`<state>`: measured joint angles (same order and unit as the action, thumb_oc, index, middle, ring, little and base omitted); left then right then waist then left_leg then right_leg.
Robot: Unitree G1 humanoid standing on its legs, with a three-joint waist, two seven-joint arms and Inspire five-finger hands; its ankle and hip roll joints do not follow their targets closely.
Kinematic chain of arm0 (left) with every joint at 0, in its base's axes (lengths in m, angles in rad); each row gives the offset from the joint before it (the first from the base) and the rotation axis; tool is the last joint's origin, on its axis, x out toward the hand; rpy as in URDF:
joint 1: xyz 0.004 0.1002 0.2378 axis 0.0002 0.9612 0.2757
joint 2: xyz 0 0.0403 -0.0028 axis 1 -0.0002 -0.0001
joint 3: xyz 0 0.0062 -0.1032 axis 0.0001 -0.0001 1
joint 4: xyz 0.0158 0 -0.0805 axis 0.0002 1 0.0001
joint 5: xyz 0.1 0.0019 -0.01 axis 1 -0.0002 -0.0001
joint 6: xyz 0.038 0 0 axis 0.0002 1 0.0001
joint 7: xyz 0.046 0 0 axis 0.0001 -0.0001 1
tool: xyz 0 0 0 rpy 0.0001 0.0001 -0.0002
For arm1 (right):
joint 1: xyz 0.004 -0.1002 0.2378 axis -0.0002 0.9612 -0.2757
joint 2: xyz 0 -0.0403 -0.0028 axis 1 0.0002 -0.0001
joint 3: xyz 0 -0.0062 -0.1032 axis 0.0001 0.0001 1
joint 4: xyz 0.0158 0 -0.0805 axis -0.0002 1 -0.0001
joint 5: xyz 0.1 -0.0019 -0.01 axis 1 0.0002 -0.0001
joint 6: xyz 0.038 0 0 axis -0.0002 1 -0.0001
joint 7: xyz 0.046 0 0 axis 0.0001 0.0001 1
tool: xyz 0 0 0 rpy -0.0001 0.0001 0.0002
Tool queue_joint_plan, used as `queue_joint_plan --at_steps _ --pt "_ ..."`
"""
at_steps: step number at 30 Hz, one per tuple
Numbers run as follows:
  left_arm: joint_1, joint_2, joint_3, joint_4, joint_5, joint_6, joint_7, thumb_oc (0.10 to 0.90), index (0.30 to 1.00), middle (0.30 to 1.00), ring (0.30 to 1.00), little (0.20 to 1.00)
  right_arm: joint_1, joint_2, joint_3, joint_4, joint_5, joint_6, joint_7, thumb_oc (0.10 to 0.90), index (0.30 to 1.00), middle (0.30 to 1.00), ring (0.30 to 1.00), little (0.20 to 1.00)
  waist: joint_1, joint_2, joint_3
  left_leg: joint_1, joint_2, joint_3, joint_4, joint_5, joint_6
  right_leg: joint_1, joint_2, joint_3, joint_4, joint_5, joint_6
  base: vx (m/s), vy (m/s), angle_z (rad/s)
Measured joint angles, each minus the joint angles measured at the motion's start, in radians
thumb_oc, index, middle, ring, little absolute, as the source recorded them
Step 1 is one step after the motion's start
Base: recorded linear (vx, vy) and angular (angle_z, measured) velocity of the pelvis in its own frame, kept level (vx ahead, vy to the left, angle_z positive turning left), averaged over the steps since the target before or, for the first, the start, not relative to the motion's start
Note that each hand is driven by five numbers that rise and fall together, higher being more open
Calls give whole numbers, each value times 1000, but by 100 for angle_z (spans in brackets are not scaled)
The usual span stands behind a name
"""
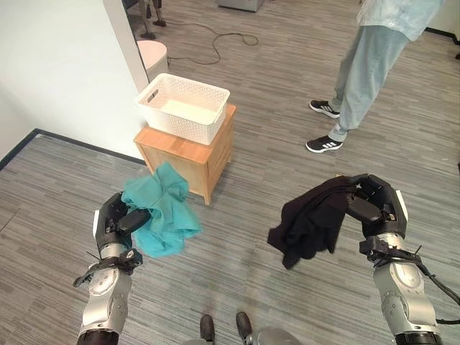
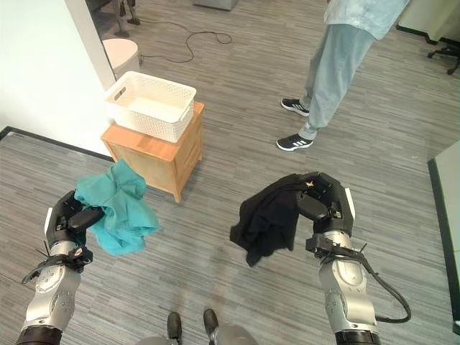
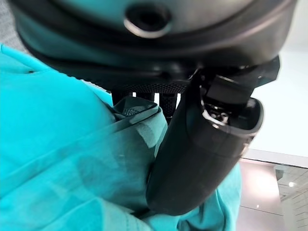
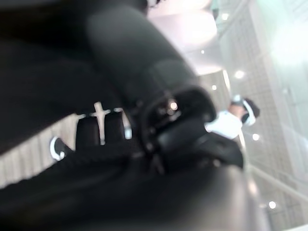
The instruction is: Pick up bed clothes into laundry basket.
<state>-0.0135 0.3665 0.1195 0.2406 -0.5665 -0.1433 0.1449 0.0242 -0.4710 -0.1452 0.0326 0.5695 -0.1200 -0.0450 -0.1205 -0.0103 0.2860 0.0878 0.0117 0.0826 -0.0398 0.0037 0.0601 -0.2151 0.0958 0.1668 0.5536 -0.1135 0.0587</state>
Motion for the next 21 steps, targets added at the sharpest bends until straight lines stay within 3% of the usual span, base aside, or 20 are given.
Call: queue_joint_plan --at_steps 3,4,5,6,7,8,11,12,14,15,16,17,18,19,20,21 --pt "2 5 11 -5 0 -1 0 400 300 300 300 300 17 -16 -3 -10 -4 0 6 400 300 300 300 300 -11 4 7 -3 -28 5 10 -25 15 -104 -125 42 32 -15 27 393 -86 -10" --pt "2 7 16 -7 0 -1 0 400 300 300 300 300 24 -14 -3 -10 -4 1 11 400 300 300 300 300 -8 5 8 -2 -27 4 9 -27 13 -112 -131 61 8 -23 39 588 -183 -4" --pt "-3 11 22 -4 -1 -2 0 400 300 300 300 300 52 -12 -2 -13 -2 1 21 400 300 300 300 300 -20 3 7 -5 -20 -15 18 -44 -8 -112 -127 88 -110 -29 50 456 -165 14" --pt "-7 14 23 -4 -1 -2 0 400 300 300 300 300 68 -11 -2 -12 -2 2 21 400 300 300 300 300 -33 3 6 -5 -14 -33 19 -45 -4 -101 -125 89 -211 -20 66 456 -172 40" --pt "-17 14 22 -1 -1 -2 -1 400 300 300 300 300 88 -10 -4 -12 0 1 19 400 300 300 300 300 -56 -2 4 -5 -3 -57 21 -61 -21 -109 -112 93 -313 -1 62 430 -240 61" --pt "-25 14 17 4 0 -2 -2 400 300 300 300 300 101 -6 -9 -12 1 2 20 400 300 300 300 300 -71 -3 3 -4 6 -75 25 -64 -18 -95 -106 94 -406 35 82 434 -294 67" --pt "-27 6 -21 19 0 -1 -11 400 300 300 300 300 169 13 -41 -8 3 1 21 400 300 300 300 300 -124 -42 -32 70 23 -157 9 -112 -78 -41 -106 68 -508 104 68 444 -390 91" --pt "-16 -15 -31 19 0 -1 -20 400 300 300 300 300 184 7 -59 6 2 4 21 400 300 300 300 300 -121 -21 -46 112 72 -178 4 -143 -110 -36 -70 20 -459 168 53 257 -266 86" --pt "-14 -29 -37 20 -1 -1 -25 400 300 300 300 300 178 8 -71 40 6 4 20 400 300 300 300 300 -124 -20 -67 90 118 -185 135 -159 -161 -21 -31 -25 -384 168 -2 270 -289 53" --pt "-17 -38 -38 21 -4 -1 -27 400 300 300 300 300 178 8 -83 39 7 5 19 400 300 300 300 300 -114 -28 -77 33 137 -159 331 -190 -174 -2 -17 -31 -378 183 -57 398 -497 21" --pt "-19 -50 -34 19 -23 -2 -26 400 300 300 300 300 168 -2 -93 35 23 2 18 400 300 300 300 300 -95 -24 -86 -32 155 -154 514 -187 -170 -7 2 -30 -340 166 -83 304 -490 -14" --pt "-17 -56 -25 20 -33 -3 -23 400 300 300 300 300 141 -16 -96 34 34 2 19 400 300 300 300 300 -82 -20 -88 -90 173 -158 641 -164 -169 5 23 -36 -320 130 -111 323 -477 -7" --pt "-34 -57 -25 32 -42 -2 -25 400 300 300 300 300 133 -43 -102 33 48 -2 18 400 300 300 300 300 -85 -30 -86 -145 169 -196 724 -53 -138 16 32 -46 -318 113 -166 306 -341 3" --pt "-44 -53 -26 27 -52 -4 -23 400 300 300 300 300 119 -59 -109 36 49 -2 8 400 300 300 300 300 -75 -41 -81 -183 162 -182 780 -63 -141 39 33 -39 -322 110 -137 369 -225 10" --pt "-48 -45 -24 24 -61 -4 -24 400 300 300 300 300 102 -65 -112 35 55 -4 -10 400 300 300 300 300 -55 -74 -67 -188 158 -149 734 -73 -157 73 22 -34 -340 115 -147 205 -80 -6" --pt "-49 -46 -23 27 -61 -4 -23 400 300 300 300 300 96 -69 -117 34 59 -4 -14 400 300 300 300 300 -55 -84 -63 -192 157 -133 698 -79 -169 87 20 -35 -351 129 -157 193 -32 -5"
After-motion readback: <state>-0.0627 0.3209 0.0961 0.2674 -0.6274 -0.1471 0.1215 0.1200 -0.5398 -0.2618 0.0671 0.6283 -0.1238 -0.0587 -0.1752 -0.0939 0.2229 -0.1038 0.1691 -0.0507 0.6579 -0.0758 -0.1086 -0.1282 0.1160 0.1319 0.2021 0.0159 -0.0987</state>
